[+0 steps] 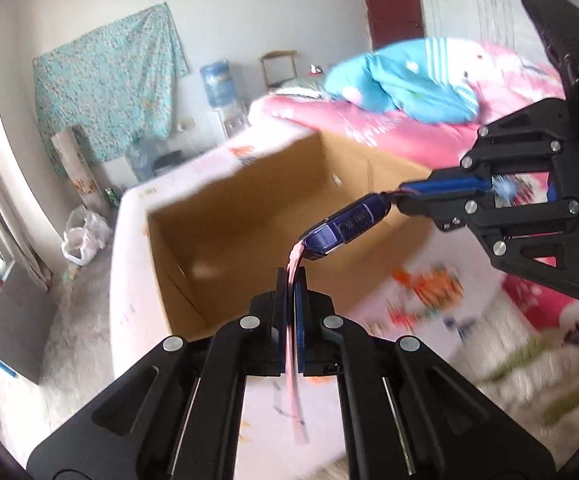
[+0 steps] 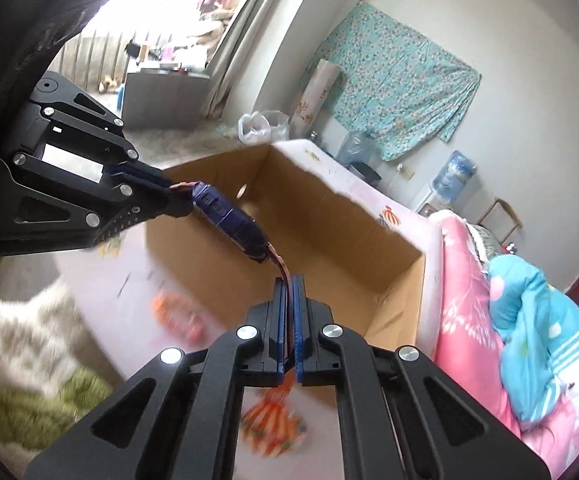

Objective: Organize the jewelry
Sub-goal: 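Carry the pink watch with both grippers over the cardboard box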

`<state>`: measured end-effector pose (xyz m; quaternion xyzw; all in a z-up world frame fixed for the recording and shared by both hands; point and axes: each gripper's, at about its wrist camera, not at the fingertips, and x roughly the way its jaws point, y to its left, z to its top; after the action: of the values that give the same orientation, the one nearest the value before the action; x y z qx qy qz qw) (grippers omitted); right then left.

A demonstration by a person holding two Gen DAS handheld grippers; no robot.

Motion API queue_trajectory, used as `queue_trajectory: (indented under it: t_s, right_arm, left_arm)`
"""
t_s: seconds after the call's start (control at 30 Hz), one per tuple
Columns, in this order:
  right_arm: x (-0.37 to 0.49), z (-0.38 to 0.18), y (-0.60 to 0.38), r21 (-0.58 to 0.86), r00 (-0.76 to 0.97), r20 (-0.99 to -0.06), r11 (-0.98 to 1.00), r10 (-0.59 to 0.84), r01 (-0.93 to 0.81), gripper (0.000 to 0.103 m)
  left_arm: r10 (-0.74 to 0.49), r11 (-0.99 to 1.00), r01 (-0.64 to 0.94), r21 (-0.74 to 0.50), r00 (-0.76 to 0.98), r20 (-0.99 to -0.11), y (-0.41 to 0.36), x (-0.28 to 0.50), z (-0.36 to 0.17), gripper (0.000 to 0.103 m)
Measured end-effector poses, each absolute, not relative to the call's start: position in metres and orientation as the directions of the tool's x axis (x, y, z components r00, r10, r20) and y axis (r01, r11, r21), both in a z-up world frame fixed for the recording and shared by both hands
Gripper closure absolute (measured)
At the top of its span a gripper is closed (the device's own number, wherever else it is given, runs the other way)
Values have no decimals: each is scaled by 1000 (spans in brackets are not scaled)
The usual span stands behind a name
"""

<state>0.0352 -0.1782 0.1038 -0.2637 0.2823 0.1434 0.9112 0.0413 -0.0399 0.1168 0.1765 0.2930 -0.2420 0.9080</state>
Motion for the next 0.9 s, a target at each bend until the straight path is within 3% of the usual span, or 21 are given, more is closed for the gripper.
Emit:
queue_trajectory:
  t_s: [0.1,0.2,0.27,0.43,0.67,0.83,0.9]
  right_arm:
    - [86,118,-185,-309,731,-665,834,155,-457,99]
    - [146,108,-199,-169,603,-773,853,196,-494,99]
    - [169,93,-200,-98,504,-839,855,204,-509,99]
    - [234,47,-198,26,276,-943,866,188,-500,99]
    - [275,8,-201,27,133,-985,854,113,-520,99]
    - [288,-10,-202,-25,114,-993,848,41,-529,94]
    - [288,-9,-205,-17,118,-992,859,51,-511,88]
  left_arm:
    - [-349,827,550,117,665,-661,-40,81,127,100]
    - [-357,828,560,5,535,-766,-39,140,119,100]
    - [-364,830,549,-95,405,-839,-39,182,101,100]
    - [-357,844,489,-223,201,-912,-44,244,54,100]
    - [-282,847,488,-209,79,-956,-68,277,13,99]
    - [-218,865,474,-163,63,-974,-80,290,-2,92]
    - [-164,876,474,-88,122,-979,-81,290,2,75]
